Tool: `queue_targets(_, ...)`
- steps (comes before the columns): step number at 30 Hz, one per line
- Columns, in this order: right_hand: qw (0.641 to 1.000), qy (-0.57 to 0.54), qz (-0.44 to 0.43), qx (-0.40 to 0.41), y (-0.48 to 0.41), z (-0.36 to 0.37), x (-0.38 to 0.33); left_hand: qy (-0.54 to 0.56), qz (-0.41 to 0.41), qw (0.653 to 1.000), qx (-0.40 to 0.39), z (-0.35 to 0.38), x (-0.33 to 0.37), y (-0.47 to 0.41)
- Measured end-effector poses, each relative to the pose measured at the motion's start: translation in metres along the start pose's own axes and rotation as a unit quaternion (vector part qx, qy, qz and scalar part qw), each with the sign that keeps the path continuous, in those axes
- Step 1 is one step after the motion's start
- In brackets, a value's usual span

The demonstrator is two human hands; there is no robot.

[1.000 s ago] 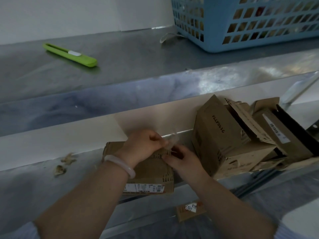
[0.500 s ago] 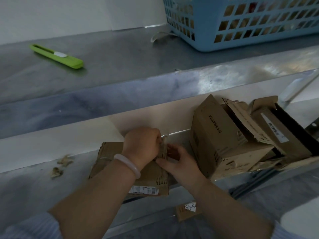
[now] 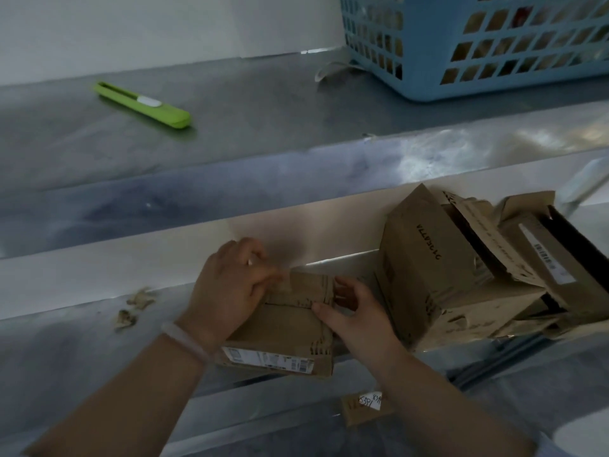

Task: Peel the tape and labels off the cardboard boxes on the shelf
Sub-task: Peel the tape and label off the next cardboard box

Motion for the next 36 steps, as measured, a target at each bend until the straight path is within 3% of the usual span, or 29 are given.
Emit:
queue_targets(4, 1.0, 0.025, -0.014, -0.007, 0.003, 0.001, -0.006, -0.02, 0.048, 0.995, -0.083, -0.001, -0.009, 0.029)
queue_targets(8, 0.991, 0.108, -0.073, -0.005, 0.008, 0.001, -0.016, 0.059, -0.022, 0.986, -0.156, 0.001, -0.012, 0.038)
queue_targets(10, 0.969, 0.205, -0.135, 0.0, 0.01, 0.0, -0.028, 0.082, -0.051, 0.976, -0.196, -0.001, -0.012, 0.036)
queue_targets(12, 0.922, 0.316, -0.222, 0.008, 0.013, 0.004, -0.044, 0.073, -0.051, 0.972, -0.217, -0.005, -0.01, 0.033)
queue_targets(15, 0.87, 0.382, -0.309, -0.029, 0.02, 0.026, -0.053, 0.058, -0.055, 0.982, -0.172, -0.012, -0.004, 0.031)
queue_targets(17, 0.867, 0.404, -0.286, -0.061, 0.023, 0.042, -0.049, 0.039, -0.075, 0.983, -0.165, -0.011, -0.002, 0.032)
queue_targets(20, 0.832, 0.472, -0.282, -0.075, 0.027, 0.055, -0.041, 0.028, -0.085, 0.983, -0.158, -0.004, -0.001, 0.037)
queue_targets(26, 0.833, 0.465, -0.289, -0.081, 0.029, 0.052, -0.04, 0.063, -0.182, 0.981, -0.013, -0.028, -0.026, 0.042)
queue_targets(29, 0.832, 0.473, -0.276, -0.092, 0.03, 0.053, -0.041, 0.012, -0.102, 0.995, -0.007, -0.034, -0.029, 0.045)
queue_targets(32, 0.838, 0.461, -0.278, -0.083, 0.03, 0.053, -0.041, -0.039, 0.009, 0.997, -0.064, -0.027, -0.022, 0.045)
queue_targets(36, 0.831, 0.472, -0.282, -0.081, 0.03, 0.054, -0.038, -0.041, 0.019, 0.981, -0.188, -0.013, -0.015, 0.041)
Point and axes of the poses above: each hand's wrist, its own y-axis away from the middle knuckle, its own z-axis out of the palm, x = y × z, the point moved 4 cm from there along -y, towards the middle knuckle, and after that the axes turned 4 degrees about -z, right-handed, at the moved point
